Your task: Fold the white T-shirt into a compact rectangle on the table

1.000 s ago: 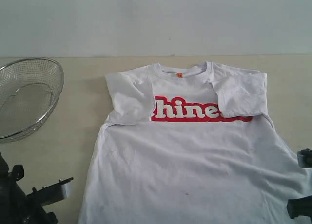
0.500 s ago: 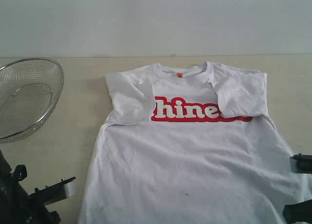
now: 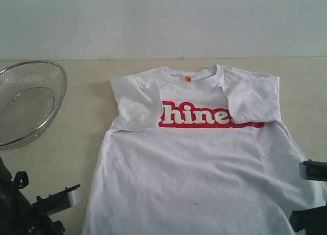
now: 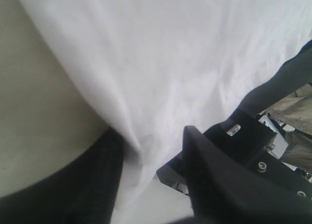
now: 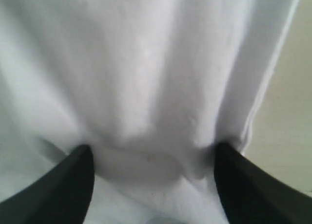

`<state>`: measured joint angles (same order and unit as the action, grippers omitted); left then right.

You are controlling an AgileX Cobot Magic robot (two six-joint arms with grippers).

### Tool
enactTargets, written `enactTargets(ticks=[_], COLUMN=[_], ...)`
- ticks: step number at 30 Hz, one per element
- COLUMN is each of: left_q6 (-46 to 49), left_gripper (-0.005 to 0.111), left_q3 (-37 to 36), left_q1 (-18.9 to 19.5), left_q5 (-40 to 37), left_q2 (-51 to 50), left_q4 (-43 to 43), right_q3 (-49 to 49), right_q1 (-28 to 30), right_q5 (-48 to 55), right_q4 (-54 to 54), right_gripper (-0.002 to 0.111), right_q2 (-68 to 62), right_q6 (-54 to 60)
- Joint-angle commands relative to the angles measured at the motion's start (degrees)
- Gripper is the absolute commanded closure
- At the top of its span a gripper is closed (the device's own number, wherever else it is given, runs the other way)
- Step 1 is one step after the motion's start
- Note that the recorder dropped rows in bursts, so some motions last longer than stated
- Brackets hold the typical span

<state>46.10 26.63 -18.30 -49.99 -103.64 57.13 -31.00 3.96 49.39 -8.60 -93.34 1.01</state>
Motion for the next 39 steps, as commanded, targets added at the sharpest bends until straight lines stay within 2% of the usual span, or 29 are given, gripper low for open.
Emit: enactTargets(ticks=[1,14,29,39], left_q6=[0.2,0.2,0.2,0.2], left_gripper=[0.066,0.066,0.066,0.066], left_q3=[-0.1,-0.1,-0.1,-0.1], left_q1=[-0.4,-0.4,-0.4,-0.4], left_q5=[4.0,5.2,5.2,5.2], left_q2=[-0.3,-0.3,-0.3,-0.3], left_q4=[-1.0,-1.0,-1.0,-1.0], right_q3=[-0.1,-0.6,2.3,2.3], right_q1=[0.1,0.1,0.1,0.1], right_q5=[-0.7,-1.3,-5.6,-5.3], right_q4=[5.0,8.6,11.8,10.6], right_gripper=[0.047,0.047,0.047,0.047], right_q2=[-0.5,8.3,7.9,0.4], right_q6=[-3.6,-6.6,-8.8,-9.5])
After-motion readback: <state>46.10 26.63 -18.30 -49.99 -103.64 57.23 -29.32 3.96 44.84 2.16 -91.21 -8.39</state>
